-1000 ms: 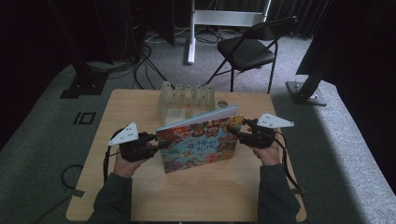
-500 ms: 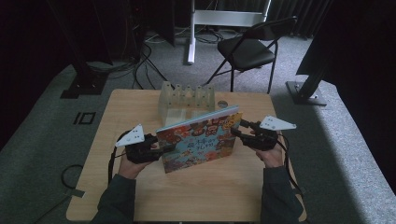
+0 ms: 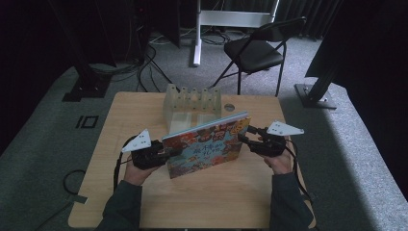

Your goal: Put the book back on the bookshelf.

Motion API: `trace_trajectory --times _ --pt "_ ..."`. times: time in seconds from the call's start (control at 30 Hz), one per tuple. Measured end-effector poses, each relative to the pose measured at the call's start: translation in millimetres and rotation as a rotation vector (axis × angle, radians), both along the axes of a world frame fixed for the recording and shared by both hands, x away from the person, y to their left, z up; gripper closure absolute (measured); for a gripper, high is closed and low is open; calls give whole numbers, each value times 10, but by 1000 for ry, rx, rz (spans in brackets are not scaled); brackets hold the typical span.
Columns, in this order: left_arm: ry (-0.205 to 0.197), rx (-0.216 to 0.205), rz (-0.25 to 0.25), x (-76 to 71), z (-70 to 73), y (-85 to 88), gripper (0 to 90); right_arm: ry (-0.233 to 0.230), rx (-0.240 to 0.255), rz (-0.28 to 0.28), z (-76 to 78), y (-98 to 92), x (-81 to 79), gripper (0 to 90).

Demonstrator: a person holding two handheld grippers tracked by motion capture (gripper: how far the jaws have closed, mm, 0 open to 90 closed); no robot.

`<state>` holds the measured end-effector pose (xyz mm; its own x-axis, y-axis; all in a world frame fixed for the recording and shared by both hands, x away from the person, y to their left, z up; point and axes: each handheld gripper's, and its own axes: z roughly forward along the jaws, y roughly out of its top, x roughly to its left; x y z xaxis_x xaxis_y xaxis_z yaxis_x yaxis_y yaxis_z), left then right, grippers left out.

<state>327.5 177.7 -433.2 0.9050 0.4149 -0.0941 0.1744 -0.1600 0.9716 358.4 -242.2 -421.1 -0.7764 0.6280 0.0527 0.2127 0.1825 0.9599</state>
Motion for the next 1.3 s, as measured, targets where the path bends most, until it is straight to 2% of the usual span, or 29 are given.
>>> trace_trajectory --times 0.2,0.37,0.63,0.8,1.0,1.2,1.3 --pt "-15 -5 13 -8 -18 -45 657 9 -1 -5 -46 -30 -3 486" --pt "-8 -39 3 -5 -24 -84 610 18 6 -8 -84 -61 -12 485" --pt "-7 -34 -5 0 -45 -146 566 36 19 -10 -152 -116 -15 480" --pt "-21 -23 1 -4 -53 -192 525 49 25 -17 -187 -142 -12 479" --pt "-32 -49 5 -20 -59 -210 450 62 27 -22 -230 -179 -21 477" --pt "-38 -43 5 -31 -77 -225 435 72 28 -30 -270 -216 -26 476" --pt "-31 -35 7 -20 -86 -239 471 78 26 -33 -297 -230 -27 476"
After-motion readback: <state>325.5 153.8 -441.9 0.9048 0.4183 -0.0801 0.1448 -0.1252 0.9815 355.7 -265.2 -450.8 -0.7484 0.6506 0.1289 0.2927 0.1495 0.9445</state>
